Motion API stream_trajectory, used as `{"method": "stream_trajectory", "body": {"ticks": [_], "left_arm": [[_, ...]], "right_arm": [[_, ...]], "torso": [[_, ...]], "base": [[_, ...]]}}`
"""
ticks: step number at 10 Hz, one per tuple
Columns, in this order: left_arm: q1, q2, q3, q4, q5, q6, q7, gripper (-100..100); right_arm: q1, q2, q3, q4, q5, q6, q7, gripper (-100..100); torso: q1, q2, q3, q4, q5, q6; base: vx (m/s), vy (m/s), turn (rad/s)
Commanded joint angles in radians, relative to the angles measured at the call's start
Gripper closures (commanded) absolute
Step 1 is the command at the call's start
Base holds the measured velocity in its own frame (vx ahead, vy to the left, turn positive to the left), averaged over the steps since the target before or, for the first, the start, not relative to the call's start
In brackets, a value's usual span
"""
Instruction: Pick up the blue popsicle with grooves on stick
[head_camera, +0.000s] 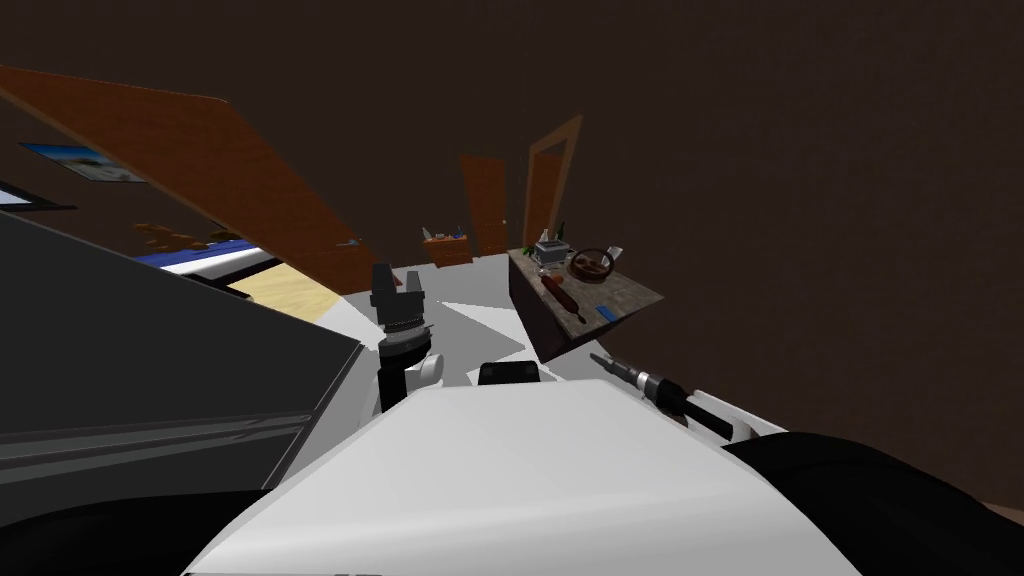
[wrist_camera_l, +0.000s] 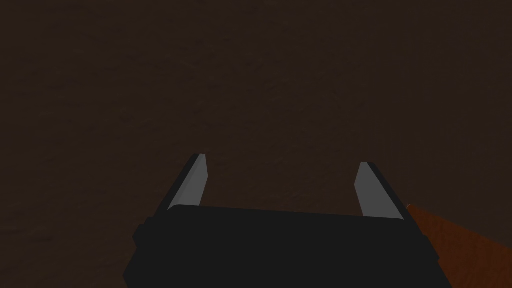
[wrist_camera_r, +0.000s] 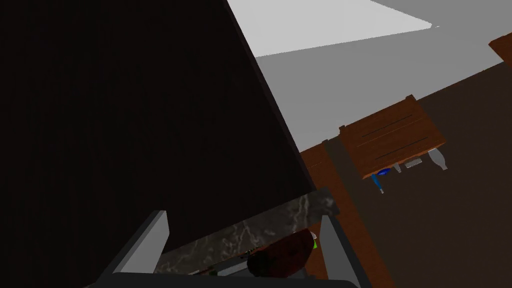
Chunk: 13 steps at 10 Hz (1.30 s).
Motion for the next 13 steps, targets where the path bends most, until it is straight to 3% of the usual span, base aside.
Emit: {"method": "stream_trajectory", "body": {"ticks": [1,2,10,13], "left_arm": [[0.000,0.000,0.000,0.000,0.000,0.000,0.000,0],[0.000,0.000,0.000,0.000,0.000,0.000,0.000,0],[0.000,0.000,0.000,0.000,0.000,0.000,0.000,0],[0.000,0.000,0.000,0.000,0.000,0.000,0.000,0]], "right_arm": [[0.019,-0.048,0.001,0.006,0.001,0.008,0.006,-100],[0.034,-0.080,0.016,0.038,0.004,0.012,0.007,-100],[0.088,-0.317,0.071,0.138,0.012,0.022,0.008,-100],[0.101,-0.373,0.084,0.157,0.013,0.023,0.007,-100]], "torso": [[0.000,0.000,0.000,0.000,0.000,0.000],[0.000,0.000,0.000,0.000,0.000,0.000],[-0.001,0.000,0.000,0.000,0.000,0.000],[-0.002,-0.001,0.000,0.000,-0.001,0.000]], "base": [[0.053,0.037,0.031],[0.048,0.035,0.071],[0.055,0.024,0.047],[0.059,0.010,0.042]]}}
